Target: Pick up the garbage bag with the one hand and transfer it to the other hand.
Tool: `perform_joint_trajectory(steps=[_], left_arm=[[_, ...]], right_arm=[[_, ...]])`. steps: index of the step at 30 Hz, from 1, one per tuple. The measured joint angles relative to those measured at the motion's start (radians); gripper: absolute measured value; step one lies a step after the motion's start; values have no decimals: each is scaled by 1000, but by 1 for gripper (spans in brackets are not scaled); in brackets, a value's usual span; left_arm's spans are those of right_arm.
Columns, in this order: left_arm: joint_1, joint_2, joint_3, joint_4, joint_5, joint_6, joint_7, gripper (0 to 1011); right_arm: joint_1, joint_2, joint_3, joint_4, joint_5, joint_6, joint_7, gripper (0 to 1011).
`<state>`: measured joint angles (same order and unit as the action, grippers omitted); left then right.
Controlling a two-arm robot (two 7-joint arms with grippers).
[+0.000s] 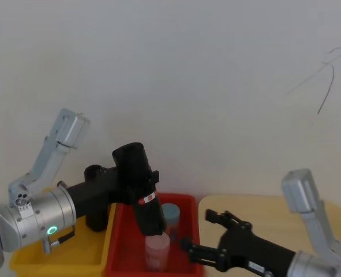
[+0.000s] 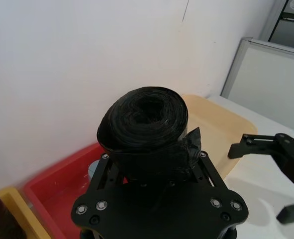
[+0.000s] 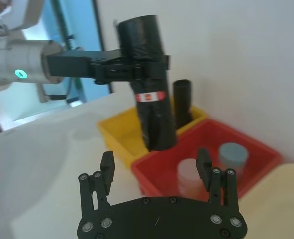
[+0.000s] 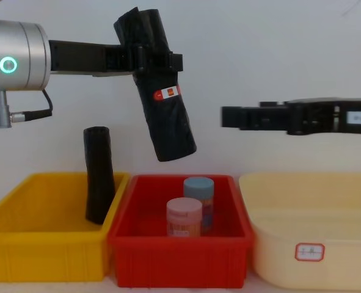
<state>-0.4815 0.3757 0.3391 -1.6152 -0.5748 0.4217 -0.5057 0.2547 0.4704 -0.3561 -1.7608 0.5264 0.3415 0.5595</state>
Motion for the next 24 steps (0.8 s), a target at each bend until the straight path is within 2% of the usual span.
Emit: perform_joint_trajectory(steps=[10, 24], left_arm=[[0, 0, 0, 0, 0, 0, 0, 442], [0, 5, 5, -4, -4, -6, -8, 442]], right_arm=[[103, -32, -74, 75, 3, 46, 48, 1001], [184, -53, -127, 148, -12, 66, 59, 1001]])
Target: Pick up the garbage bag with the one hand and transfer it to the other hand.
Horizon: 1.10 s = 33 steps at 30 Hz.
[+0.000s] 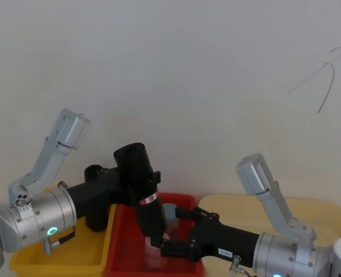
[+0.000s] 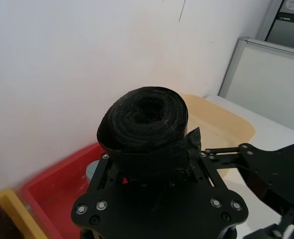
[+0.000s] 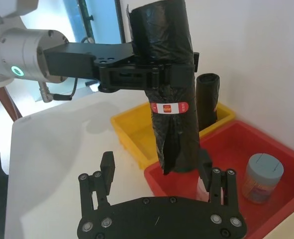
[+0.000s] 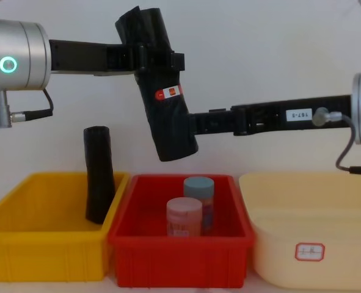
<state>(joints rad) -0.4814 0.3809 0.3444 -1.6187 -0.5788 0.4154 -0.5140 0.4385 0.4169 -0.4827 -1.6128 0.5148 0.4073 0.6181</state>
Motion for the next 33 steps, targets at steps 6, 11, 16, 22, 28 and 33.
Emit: perform_joint_trajectory(steps=[6, 11, 16, 22, 28, 33], left_arm=[[2, 3, 6, -7, -7, -5, -8, 442], [5, 4, 13, -14, -12, -7, -12, 442], [6, 4, 19, -20, -20, -8, -15, 442], [5, 3, 24, -23, -27, -6, -15, 442], [2, 0, 31, -27, -38, 4, -12, 442], [1, -2, 36, -30, -47, 14, -10, 442]], right_arm=[[26, -7, -17, 25, -4, 1, 3, 1001], [44, -14, -28, 44, -5, 0, 5, 1001], [56, -18, -36, 58, -5, -3, 7, 1001], [70, -21, -44, 74, -5, -8, 7, 1001], [83, -24, -51, 91, -3, -14, 8, 1001], [93, -27, -57, 108, -2, -19, 10, 1001]])
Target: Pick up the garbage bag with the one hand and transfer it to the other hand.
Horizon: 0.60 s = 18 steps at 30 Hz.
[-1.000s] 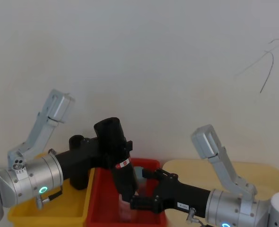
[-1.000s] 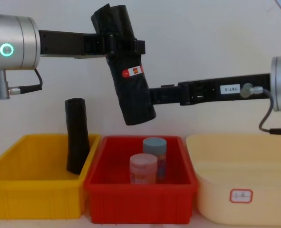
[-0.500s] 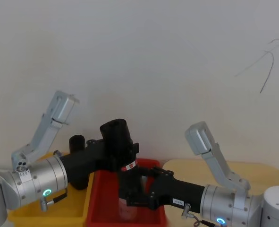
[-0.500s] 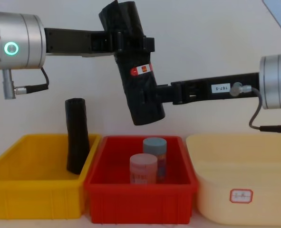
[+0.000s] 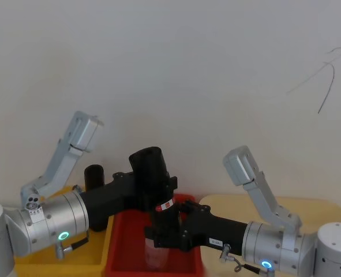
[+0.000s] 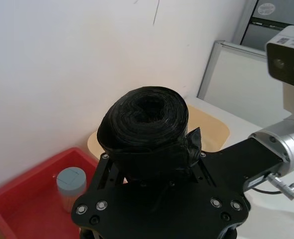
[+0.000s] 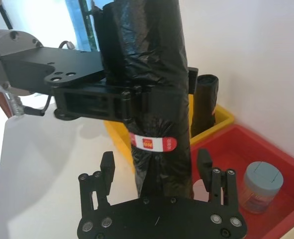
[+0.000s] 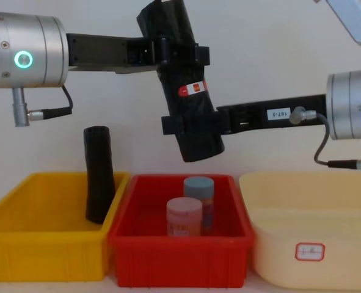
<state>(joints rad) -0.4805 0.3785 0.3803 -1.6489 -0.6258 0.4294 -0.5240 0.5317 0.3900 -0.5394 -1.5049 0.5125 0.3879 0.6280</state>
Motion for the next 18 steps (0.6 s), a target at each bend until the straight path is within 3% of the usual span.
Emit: perform_joint_trajectory(steps=[12, 18], left_arm=[[-2, 0, 13, -8, -18, 23, 6, 442], [-2, 0, 17, -10, -22, 29, 8, 442]], right_arm=[[24, -8, -13, 42, 6, -13, 5, 1002], [32, -10, -17, 55, 9, -17, 8, 907]])
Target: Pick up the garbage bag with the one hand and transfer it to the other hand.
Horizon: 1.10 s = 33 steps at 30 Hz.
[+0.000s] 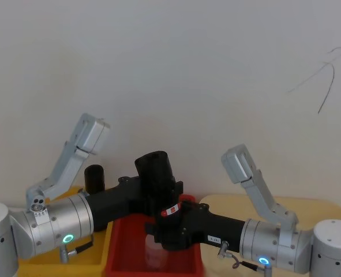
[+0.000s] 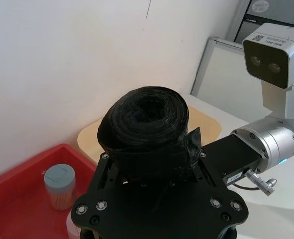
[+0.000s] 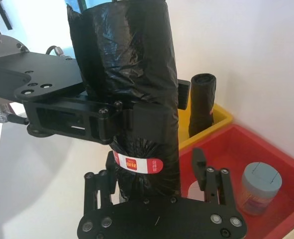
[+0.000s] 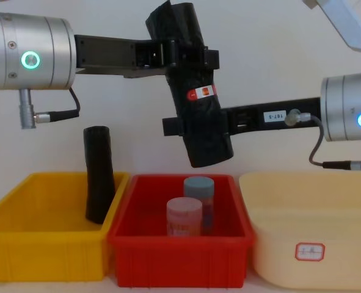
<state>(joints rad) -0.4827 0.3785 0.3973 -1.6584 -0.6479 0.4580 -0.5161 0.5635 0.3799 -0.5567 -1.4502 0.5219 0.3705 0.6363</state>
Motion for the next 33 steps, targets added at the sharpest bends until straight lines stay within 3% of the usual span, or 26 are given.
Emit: perform_joint_trajectory(steps=[11, 12, 23, 30, 33], left_arm=[[-1, 1, 4, -2, -5, 4, 2, 442], [-1, 1, 4, -2, -5, 5, 3, 442], [-1, 1, 5, -3, -6, 7, 3, 442], [-1, 1, 6, -4, -8, 8, 2, 601], [-1, 1, 6, -4, -8, 8, 2, 715]], right_arm=[[7, -2, -4, 11, 3, -5, 3, 599], [7, -2, -5, 12, 3, -5, 3, 537], [9, -2, -6, 15, 4, -6, 4, 533], [8, -1, -6, 15, 10, -9, 3, 531], [5, -1, -6, 14, 15, -12, 3, 531]])
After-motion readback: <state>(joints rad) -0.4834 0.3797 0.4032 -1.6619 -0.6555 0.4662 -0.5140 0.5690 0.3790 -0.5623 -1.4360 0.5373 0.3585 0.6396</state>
